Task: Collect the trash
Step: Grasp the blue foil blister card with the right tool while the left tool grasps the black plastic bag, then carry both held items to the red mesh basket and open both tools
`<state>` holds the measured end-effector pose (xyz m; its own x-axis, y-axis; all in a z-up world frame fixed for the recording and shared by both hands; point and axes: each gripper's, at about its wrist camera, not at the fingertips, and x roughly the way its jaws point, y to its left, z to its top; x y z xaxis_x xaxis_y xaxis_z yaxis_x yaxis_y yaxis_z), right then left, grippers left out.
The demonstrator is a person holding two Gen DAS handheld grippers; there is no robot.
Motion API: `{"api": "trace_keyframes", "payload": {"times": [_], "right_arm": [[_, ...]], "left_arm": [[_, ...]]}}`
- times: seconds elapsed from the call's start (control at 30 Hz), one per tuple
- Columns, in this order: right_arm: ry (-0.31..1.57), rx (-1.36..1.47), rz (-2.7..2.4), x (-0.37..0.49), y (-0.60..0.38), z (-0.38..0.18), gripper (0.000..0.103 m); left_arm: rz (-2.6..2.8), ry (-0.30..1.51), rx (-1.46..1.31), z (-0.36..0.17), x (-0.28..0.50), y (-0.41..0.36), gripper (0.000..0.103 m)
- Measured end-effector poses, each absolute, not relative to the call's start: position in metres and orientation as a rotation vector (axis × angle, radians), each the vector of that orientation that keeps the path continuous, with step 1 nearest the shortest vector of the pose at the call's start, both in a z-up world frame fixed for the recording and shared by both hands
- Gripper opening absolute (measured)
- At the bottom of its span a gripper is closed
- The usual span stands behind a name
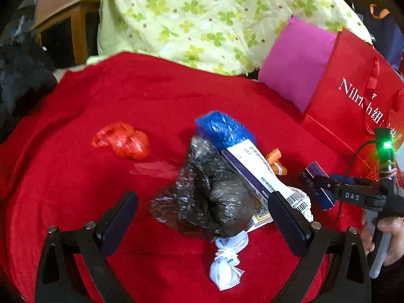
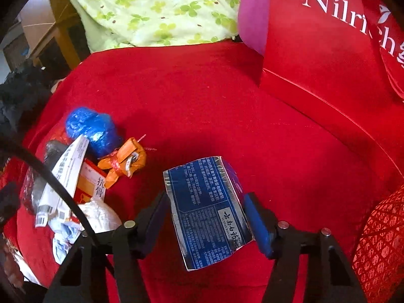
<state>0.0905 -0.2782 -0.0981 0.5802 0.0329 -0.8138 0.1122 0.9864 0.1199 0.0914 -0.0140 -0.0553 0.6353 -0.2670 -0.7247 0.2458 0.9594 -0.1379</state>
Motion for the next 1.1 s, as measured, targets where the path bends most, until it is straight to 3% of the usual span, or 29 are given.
{"api": "trace_keyframes", "payload": {"times": [0.07, 0.17, 0.23, 0.43, 0.77, 0.9, 1.1], "right_arm": [[0.945, 0.166, -0.042, 0.087, -0.279, -0.097, 0.065], [0.931, 0.208, -0.022, 0.081, -0.285, -0.093, 0.064], [0.913, 0.227, -0.009, 0.075, -0.286, -0.089, 0.064], [0.83, 0.264, 0.048, 0.06, -0.283, -0.066, 0.064], [0.537, 0.338, 0.126, 0.006, -0.308, -0.008, 0.064], [0.393, 0.374, 0.093, -0.032, -0.336, 0.015, 0.064], [0.225, 0.524, -0.056, -0.108, -0.416, 0.034, 0.064]], "left_arm": [[-0.298, 0.872, -0.055, -0.063, 0.099, -0.013, 0.091], [-0.322, 0.897, -0.098, -0.072, 0.108, -0.014, 0.07], [-0.358, 0.923, -0.127, -0.078, 0.112, -0.017, 0.047], [-0.382, 0.917, -0.164, -0.084, 0.106, -0.014, 0.022], [-0.359, 0.612, -0.097, -0.009, 0.037, -0.013, 0.019], [-0.46, 0.52, -0.046, 0.032, -0.002, -0.053, 0.019], [-0.696, 0.52, 0.053, 0.062, -0.037, -0.156, 0.019]]}}
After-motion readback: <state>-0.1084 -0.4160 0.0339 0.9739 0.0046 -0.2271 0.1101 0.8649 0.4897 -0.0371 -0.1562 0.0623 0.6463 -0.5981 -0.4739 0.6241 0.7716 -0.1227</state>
